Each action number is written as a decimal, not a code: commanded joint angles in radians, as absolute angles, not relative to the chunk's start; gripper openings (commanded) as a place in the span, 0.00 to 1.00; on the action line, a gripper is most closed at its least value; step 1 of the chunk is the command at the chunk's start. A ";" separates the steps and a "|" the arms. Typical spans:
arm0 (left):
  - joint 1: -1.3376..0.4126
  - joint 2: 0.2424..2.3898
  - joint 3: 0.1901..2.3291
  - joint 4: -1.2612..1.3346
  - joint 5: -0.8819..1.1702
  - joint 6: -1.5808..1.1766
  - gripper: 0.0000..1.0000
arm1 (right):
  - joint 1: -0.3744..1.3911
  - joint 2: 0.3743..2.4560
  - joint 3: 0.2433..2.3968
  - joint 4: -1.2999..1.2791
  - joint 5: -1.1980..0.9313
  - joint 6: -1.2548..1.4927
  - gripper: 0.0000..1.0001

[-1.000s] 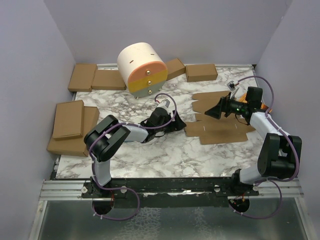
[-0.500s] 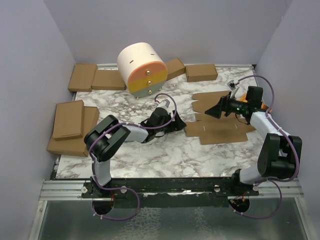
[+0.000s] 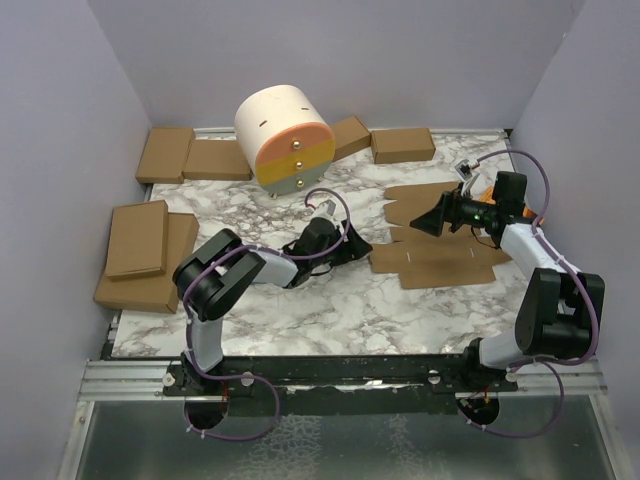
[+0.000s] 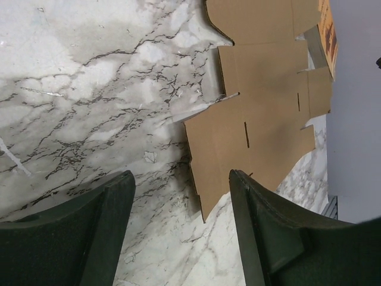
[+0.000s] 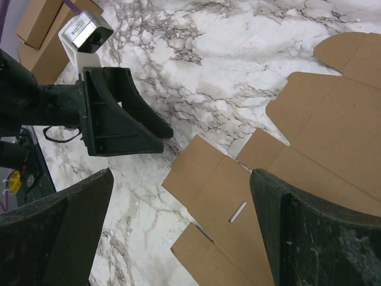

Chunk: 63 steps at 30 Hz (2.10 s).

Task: Fold the paper box

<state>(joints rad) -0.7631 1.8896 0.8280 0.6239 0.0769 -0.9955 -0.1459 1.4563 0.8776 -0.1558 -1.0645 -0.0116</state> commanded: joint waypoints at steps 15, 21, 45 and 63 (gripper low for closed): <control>-0.820 2.126 0.951 0.630 0.064 -1.075 0.23 | -0.150 1.418 0.901 -0.143 -1.056 -0.006 0.99; -0.820 2.022 0.910 0.691 0.033 -0.891 0.00 | -0.150 1.414 0.904 -0.146 -1.061 -0.008 0.99; -0.691 1.245 0.547 0.485 0.170 0.050 0.00 | -0.269 1.288 0.993 -0.220 -1.298 -0.064 0.99; -0.686 1.152 0.497 0.484 0.165 0.056 0.00 | -0.327 1.407 0.994 -0.343 -1.150 -0.151 0.99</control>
<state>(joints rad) -0.6926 1.1870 0.5125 0.4465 0.1421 0.0448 -0.3225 1.4017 1.0103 -0.3187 -1.1210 -0.1329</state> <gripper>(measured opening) 0.019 0.994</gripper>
